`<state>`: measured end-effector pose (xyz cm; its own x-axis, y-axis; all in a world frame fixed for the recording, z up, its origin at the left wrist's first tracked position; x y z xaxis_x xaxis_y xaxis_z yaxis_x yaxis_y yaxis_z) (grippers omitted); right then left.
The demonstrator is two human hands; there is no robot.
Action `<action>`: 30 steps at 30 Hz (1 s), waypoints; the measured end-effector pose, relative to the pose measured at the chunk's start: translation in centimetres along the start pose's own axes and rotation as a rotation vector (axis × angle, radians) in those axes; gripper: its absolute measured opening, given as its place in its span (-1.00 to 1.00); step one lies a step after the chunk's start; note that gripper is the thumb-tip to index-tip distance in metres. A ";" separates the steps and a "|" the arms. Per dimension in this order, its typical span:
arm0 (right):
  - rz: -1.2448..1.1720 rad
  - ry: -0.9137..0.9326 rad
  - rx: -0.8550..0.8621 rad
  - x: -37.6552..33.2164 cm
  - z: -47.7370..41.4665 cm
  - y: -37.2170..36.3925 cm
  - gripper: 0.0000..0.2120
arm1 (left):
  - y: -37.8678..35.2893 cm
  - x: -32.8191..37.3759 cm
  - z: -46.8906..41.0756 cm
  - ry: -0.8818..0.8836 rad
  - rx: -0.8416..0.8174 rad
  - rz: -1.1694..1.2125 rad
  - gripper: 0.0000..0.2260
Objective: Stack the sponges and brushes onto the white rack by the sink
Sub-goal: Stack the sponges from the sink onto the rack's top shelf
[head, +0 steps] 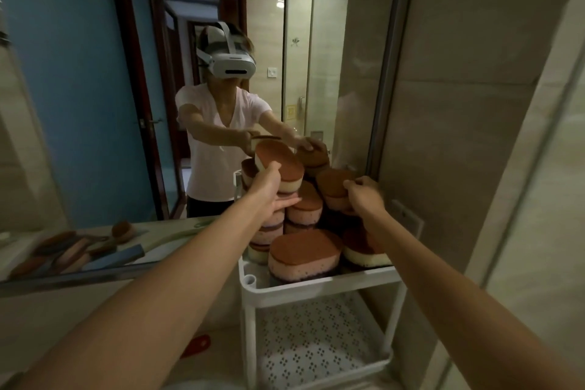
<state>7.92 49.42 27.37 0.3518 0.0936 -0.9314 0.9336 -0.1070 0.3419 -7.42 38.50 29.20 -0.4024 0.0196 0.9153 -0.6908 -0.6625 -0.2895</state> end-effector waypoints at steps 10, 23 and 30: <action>0.364 0.417 -0.078 -2.1 1.0 -1.2 -0.66 | 0.4 -0.2 -0.7 0.037 -0.028 0.006 -0.59; 0.649 0.595 -0.236 -2.7 1.6 -3.2 -0.77 | 0.7 -0.1 -0.8 -0.037 -0.019 -0.056 -0.62; 0.843 0.701 -0.308 -3.5 3.0 -3.3 -0.75 | 0.7 0.0 -0.4 -0.037 -0.027 -0.066 -0.62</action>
<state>3.35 46.51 29.15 0.7450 0.6503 -0.1485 0.3248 -0.1592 0.9323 -8.18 38.32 28.92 -0.3328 0.0345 0.9424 -0.7313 -0.6404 -0.2348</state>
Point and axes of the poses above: each hand's wrist, its own z-axis away from the middle knuckle, its own y-axis out of the back of the hand, x = y × z, the point moved 7 cm from there along -z, towards the middle knuckle, and after that the axes turned 10 degrees about x, right-handed, at the moved point
